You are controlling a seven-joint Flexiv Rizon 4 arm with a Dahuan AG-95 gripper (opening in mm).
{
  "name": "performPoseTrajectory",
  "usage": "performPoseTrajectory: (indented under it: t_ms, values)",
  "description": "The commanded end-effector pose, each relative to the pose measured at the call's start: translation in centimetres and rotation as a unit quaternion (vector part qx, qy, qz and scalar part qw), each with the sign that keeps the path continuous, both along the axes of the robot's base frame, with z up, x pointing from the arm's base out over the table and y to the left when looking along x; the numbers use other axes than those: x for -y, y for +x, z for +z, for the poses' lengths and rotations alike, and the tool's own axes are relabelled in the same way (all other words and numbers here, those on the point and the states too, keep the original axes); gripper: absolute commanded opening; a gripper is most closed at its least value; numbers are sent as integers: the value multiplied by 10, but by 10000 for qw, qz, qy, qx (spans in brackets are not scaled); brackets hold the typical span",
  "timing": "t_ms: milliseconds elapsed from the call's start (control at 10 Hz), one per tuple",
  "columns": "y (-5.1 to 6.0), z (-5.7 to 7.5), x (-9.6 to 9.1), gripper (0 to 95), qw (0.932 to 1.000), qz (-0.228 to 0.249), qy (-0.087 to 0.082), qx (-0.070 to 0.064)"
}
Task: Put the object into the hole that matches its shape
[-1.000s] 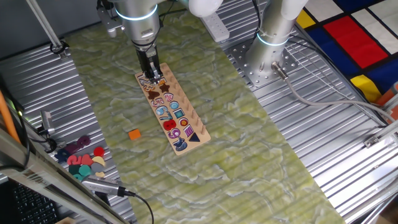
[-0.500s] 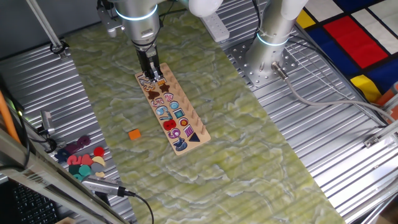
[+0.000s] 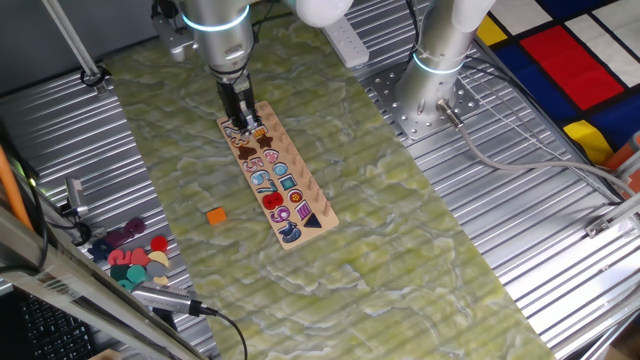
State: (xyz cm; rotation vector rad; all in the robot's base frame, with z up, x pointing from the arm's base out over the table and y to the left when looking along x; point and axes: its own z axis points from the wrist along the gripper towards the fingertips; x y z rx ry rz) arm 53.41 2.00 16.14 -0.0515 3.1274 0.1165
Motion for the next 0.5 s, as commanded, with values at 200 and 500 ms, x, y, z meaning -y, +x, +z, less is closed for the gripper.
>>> performPoseTrajectory:
  t_ms: [200, 500]
  values:
    - [40, -32, -11, 0, 9995, -206, -214, -120]
    - [58, -56, -18, 0, 9994, -261, -197, -122]
